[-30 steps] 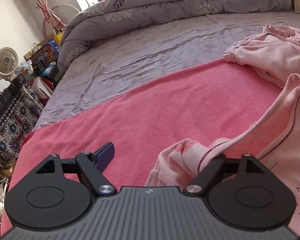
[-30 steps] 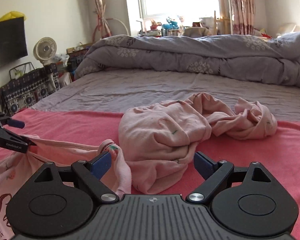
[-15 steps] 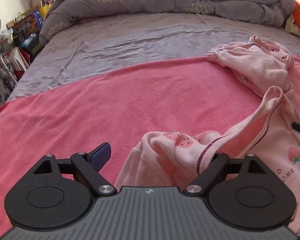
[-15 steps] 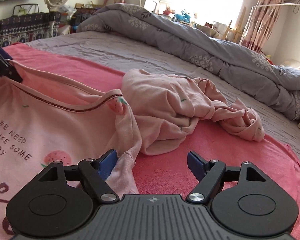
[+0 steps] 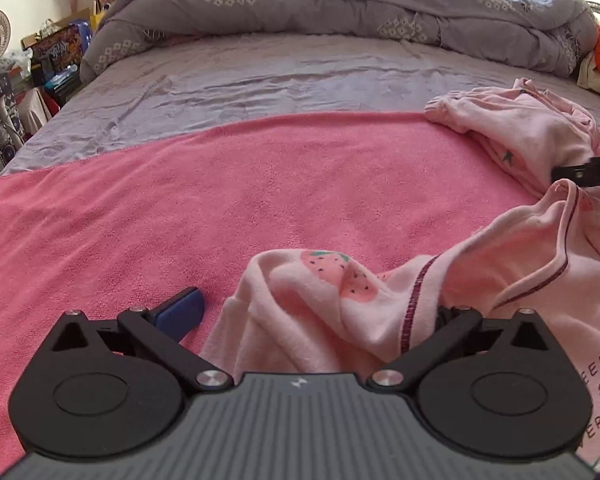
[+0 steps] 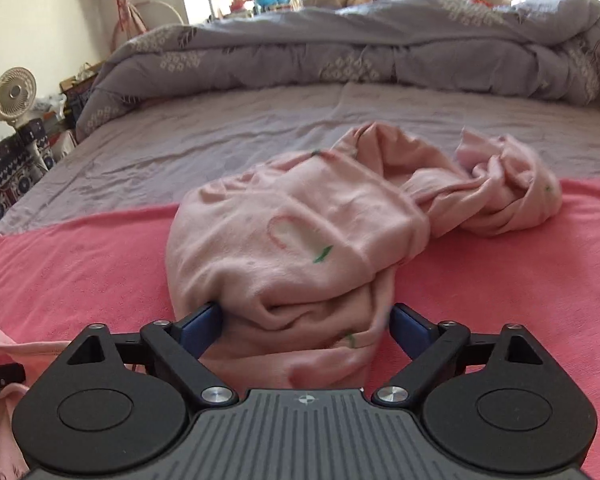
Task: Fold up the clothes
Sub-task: 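Lower the shirt onto the towel and open the right gripper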
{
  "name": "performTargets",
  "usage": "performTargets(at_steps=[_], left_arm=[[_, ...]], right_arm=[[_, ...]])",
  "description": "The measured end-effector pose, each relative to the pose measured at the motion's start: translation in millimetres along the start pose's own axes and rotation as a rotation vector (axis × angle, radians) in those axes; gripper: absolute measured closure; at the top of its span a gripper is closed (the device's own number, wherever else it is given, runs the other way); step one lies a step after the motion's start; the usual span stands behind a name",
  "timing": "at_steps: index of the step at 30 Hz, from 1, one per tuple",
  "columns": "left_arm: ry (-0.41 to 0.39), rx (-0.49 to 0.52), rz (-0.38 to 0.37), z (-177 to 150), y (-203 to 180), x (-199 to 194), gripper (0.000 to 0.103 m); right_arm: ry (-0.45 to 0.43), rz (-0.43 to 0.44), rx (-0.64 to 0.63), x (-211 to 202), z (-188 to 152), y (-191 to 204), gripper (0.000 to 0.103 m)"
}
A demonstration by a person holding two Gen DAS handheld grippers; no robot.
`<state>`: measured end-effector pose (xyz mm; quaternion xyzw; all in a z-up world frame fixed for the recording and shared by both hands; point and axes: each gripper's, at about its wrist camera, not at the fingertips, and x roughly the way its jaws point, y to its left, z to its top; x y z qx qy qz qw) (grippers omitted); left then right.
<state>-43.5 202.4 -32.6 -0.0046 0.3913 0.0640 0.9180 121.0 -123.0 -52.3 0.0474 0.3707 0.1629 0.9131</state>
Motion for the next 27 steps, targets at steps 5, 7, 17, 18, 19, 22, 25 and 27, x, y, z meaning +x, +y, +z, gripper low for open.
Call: performTargets(at_steps=[5,7,17,18,19,22,25,27], left_arm=[[-0.025,-0.005,-0.011,-2,1,-2,0.000],[-0.029,-0.008,-0.015,-2,2,-2,0.000],[-0.034,-0.010,-0.018,-2,2,-1,0.000],[-0.032,-0.008,-0.015,-2,2,-1,0.000],[-0.030,-0.006,-0.013,-2,2,-2,0.000],[0.010,0.026,-0.001,4,-5,-6,0.000],[0.082,0.073,-0.063,14,-11,-15,0.000],[0.134,0.087,-0.093,26,-13,-24,0.000]], right_arm=[[-0.127,-0.162,0.050,3,21,-3,0.073],[-0.226,-0.310,0.029,-9,40,-20,0.073],[-0.164,-0.343,0.085,-58,41,-122,0.021],[-0.134,-0.248,0.048,-62,30,-116,0.021],[-0.104,-0.152,0.012,-66,19,-110,0.021],[-0.027,0.047,-0.135,-69,-10,-55,0.021],[0.036,0.169,-0.256,-67,-29,-5,0.019],[0.061,0.164,-0.354,-58,-34,35,0.019]])
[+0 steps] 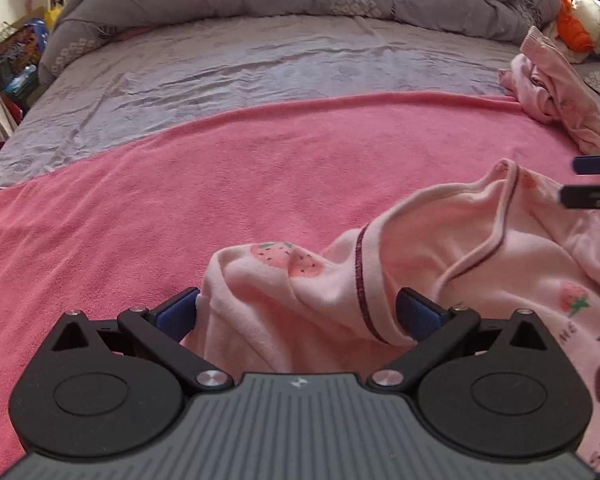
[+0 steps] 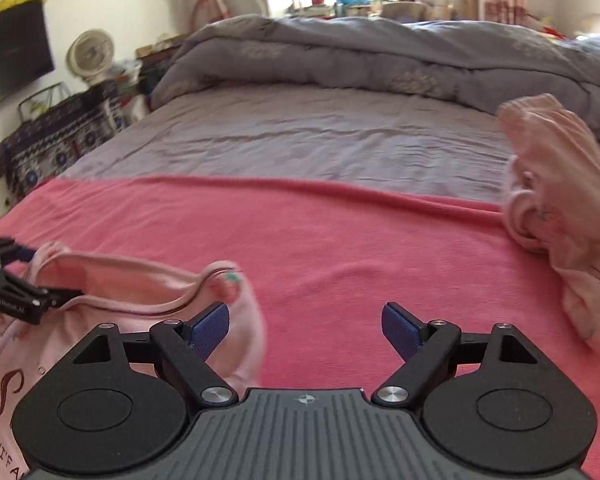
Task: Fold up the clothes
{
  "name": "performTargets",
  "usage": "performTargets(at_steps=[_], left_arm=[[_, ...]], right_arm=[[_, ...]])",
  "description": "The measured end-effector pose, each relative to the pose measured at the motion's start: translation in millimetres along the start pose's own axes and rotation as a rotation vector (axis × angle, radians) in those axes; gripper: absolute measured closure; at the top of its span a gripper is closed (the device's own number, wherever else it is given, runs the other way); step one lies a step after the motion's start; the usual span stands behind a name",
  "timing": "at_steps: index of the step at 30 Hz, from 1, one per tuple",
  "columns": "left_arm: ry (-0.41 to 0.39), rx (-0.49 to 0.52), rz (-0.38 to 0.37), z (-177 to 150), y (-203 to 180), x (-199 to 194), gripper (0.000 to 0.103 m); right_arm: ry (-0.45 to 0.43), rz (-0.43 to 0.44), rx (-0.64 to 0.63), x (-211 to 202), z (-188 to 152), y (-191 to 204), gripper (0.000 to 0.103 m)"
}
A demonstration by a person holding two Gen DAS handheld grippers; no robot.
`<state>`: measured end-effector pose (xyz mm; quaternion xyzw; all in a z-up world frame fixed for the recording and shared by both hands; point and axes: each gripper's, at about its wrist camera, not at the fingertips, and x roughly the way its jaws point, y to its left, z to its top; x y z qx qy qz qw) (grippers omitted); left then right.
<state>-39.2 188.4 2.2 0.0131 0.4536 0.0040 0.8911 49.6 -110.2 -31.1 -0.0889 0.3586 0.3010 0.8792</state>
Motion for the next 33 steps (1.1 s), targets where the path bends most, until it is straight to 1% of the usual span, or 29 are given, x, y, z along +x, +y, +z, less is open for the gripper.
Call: performTargets(at_steps=[1,2,3,4,5,6,7,8,11,13,14,15,16,19,20,21,23,26,28,31,33], left_arm=[[0.026,0.007,-0.015,6,-1,-5,0.000],[0.033,0.001,-0.017,12,0,-11,0.000],[0.044,-0.012,-0.029,18,2,-16,0.000],[0.056,-0.025,-0.042,23,3,-20,0.000],[0.071,-0.033,-0.042,26,4,-22,0.000],[0.074,-0.019,-0.018,26,3,-24,0.000],[0.077,-0.005,0.007,27,2,-27,0.000],[0.076,0.013,0.025,25,2,-29,0.000],[0.095,0.041,0.013,12,9,-33,0.000],[0.080,0.047,0.049,0,16,-39,0.000],[0.062,0.054,0.079,-6,20,-43,0.000],[0.046,0.061,0.115,-12,24,-47,0.000],[0.031,0.074,0.154,-19,29,-50,0.000],[0.009,0.109,0.221,-42,40,-59,0.000],[0.011,0.116,0.230,-51,45,-61,0.000],[0.014,0.121,0.232,-60,47,-63,0.000],[0.020,0.131,0.230,-75,51,-66,0.000],[0.022,0.141,0.215,-89,54,-71,0.000],[0.020,0.146,0.213,-93,55,-75,0.000],[0.005,0.150,0.207,-95,55,-83,0.000],[0.012,0.153,0.203,-98,54,-82,0.000]], right_arm=[[0.009,-0.036,-0.046,8,2,13,0.020],[0.016,-0.110,-0.098,18,3,26,0.022],[0.019,-0.209,-0.164,32,5,43,0.022],[0.013,-0.257,-0.190,39,4,47,0.021],[0.004,-0.291,-0.206,44,2,47,0.010],[-0.005,-0.326,-0.222,48,0,47,0.005],[-0.013,-0.360,-0.238,53,-1,47,0.002],[-0.005,-0.346,-0.208,49,0,36,0.002],[0.032,-0.238,-0.063,32,4,0,0.006],[0.050,-0.132,0.019,21,4,-20,0.011],[0.038,-0.074,0.043,12,2,-30,0.012],[0.022,-0.034,0.049,2,-2,-37,0.012],[0.017,-0.025,0.041,-7,-8,-40,0.012],[0.012,-0.019,0.007,-33,-24,-45,0.012],[0.027,-0.025,-0.005,-40,-31,-46,0.015],[0.045,-0.032,-0.017,-46,-39,-46,0.017],[0.094,-0.030,-0.050,-56,-54,-41,0.030],[0.113,-0.018,-0.087,-74,-72,-30,0.040],[0.117,0.005,-0.104,-85,-74,-25,0.040],[0.133,0.015,-0.153,-96,-75,-18,0.040],[0.158,0.038,-0.162,-96,-77,-11,0.041]])
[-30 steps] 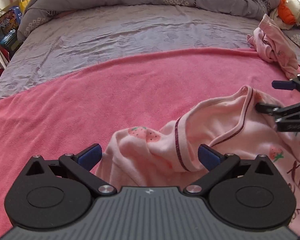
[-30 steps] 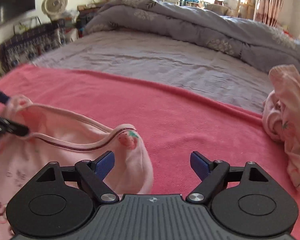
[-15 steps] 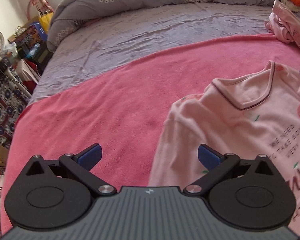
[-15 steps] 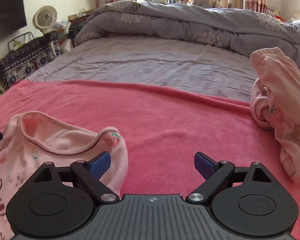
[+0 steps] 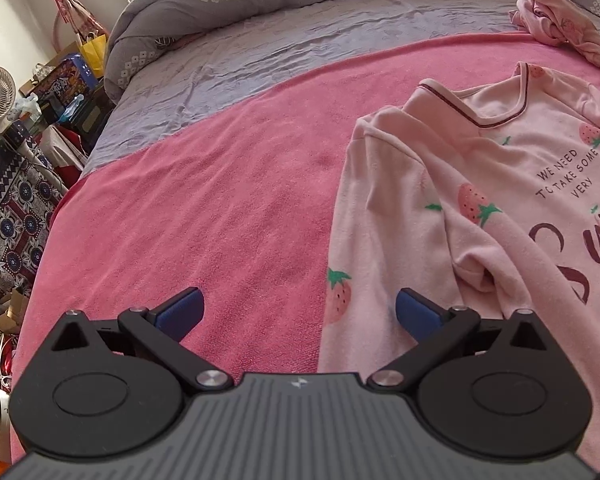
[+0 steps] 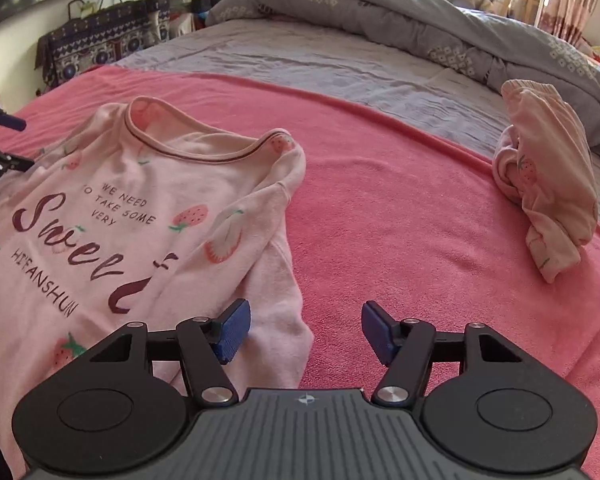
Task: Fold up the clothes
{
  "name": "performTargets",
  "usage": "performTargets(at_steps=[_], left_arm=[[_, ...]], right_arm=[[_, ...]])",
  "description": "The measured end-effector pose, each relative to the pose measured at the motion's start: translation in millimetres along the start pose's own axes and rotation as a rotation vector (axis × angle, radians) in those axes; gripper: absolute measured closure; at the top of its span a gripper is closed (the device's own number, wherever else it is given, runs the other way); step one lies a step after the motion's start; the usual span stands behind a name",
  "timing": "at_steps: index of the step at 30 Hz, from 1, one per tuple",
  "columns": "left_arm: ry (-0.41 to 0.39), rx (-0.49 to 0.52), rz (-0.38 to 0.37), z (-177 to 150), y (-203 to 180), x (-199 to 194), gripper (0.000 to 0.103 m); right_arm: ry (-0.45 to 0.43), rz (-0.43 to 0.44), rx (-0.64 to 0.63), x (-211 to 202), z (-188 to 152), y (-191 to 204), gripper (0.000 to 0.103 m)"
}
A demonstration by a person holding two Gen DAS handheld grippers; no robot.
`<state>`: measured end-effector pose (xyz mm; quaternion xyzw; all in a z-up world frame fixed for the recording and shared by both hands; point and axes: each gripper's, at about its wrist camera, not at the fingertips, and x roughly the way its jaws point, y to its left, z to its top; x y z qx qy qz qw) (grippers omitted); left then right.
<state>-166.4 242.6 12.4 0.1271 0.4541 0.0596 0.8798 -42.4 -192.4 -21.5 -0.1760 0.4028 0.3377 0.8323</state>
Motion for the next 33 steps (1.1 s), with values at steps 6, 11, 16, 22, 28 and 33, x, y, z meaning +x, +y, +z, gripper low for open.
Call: performTargets(at_steps=[6,11,16,22,28,33], left_arm=[[0.016,-0.044,-0.009,-10,-4,12,0.000],[0.020,-0.077,-0.015,-11,-2,12,0.000],[0.018,-0.087,-0.001,-11,-4,12,0.000],[0.011,-0.104,-0.011,-13,-3,14,0.000],[0.011,-0.143,-0.013,-15,-2,14,0.000],[0.004,-0.169,-0.024,-17,0,14,0.000]], right_arm=[[-0.030,-0.113,0.025,0,-7,34,0.085],[-0.136,-0.342,0.056,-24,3,17,0.098],[-0.148,-0.332,0.207,-38,11,-37,0.096],[-0.097,-0.001,0.152,-50,-16,13,0.065],[-0.036,-0.031,0.109,-26,-28,67,0.071],[-0.100,-0.088,0.182,-41,-27,51,0.091]])
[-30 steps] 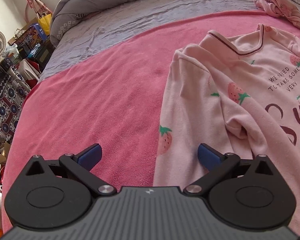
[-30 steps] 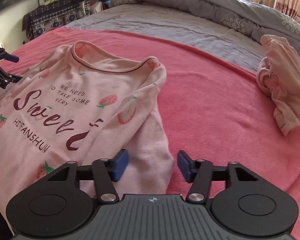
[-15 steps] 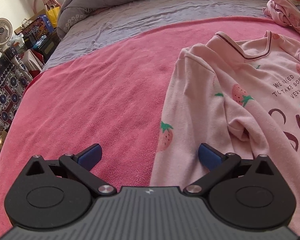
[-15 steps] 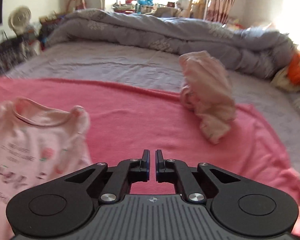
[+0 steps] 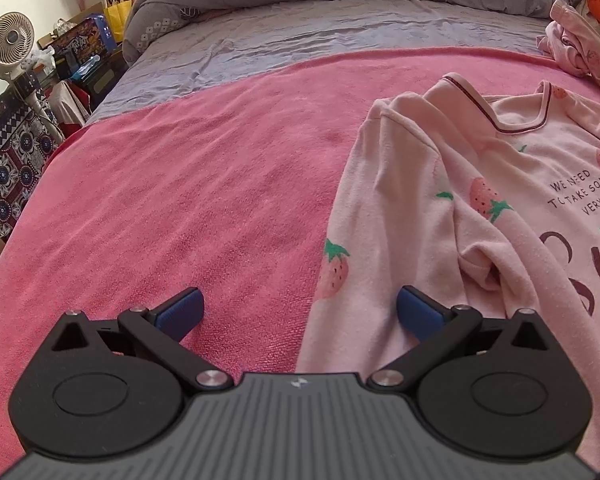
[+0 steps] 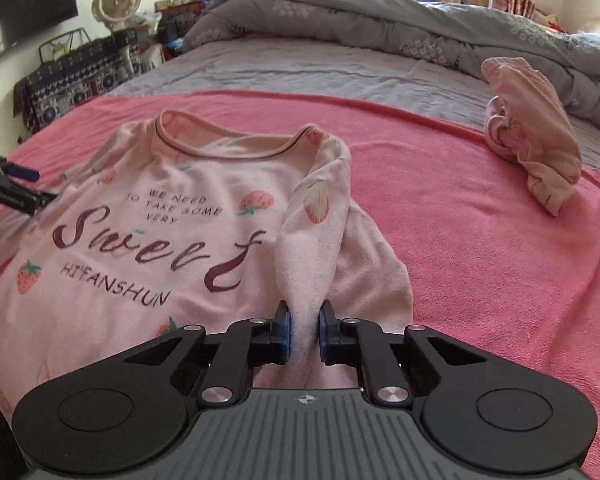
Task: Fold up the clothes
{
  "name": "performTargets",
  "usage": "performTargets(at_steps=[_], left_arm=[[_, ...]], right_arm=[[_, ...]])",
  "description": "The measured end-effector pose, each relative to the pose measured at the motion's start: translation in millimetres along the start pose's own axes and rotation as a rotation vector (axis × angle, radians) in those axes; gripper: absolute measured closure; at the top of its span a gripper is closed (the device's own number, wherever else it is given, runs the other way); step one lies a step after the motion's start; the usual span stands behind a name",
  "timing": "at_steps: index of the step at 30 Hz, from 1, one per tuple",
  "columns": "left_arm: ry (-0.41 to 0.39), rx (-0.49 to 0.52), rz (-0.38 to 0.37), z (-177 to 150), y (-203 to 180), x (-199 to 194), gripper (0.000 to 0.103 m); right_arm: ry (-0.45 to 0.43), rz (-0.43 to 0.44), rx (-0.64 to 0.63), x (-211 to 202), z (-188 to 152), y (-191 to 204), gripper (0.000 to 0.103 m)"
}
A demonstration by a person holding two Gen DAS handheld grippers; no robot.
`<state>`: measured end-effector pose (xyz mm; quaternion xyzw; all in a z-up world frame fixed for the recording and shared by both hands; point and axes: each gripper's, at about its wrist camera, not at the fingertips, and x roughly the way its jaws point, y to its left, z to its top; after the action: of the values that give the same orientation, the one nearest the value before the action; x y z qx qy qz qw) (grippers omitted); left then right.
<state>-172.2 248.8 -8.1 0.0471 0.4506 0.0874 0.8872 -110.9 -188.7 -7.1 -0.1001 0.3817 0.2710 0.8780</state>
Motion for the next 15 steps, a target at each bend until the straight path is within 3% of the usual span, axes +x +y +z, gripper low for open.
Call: performTargets(at_steps=[7,12,13,15], left_arm=[[-0.003,0.006,0.006,1,-1,-1,0.000],[-0.006,0.014,0.021,1,-4,-3,0.000],[-0.006,0.017,0.025,1,-4,-4,0.000],[-0.012,0.032,0.040,0,-5,-7,0.000]], right_arm=[[-0.098,-0.276,0.040,-12,30,-50,0.094],[-0.102,-0.470,0.050,26,49,-95,0.093],[-0.067,-0.475,0.047,39,50,-101,0.092],[0.090,-0.454,0.038,81,46,-115,0.084]])
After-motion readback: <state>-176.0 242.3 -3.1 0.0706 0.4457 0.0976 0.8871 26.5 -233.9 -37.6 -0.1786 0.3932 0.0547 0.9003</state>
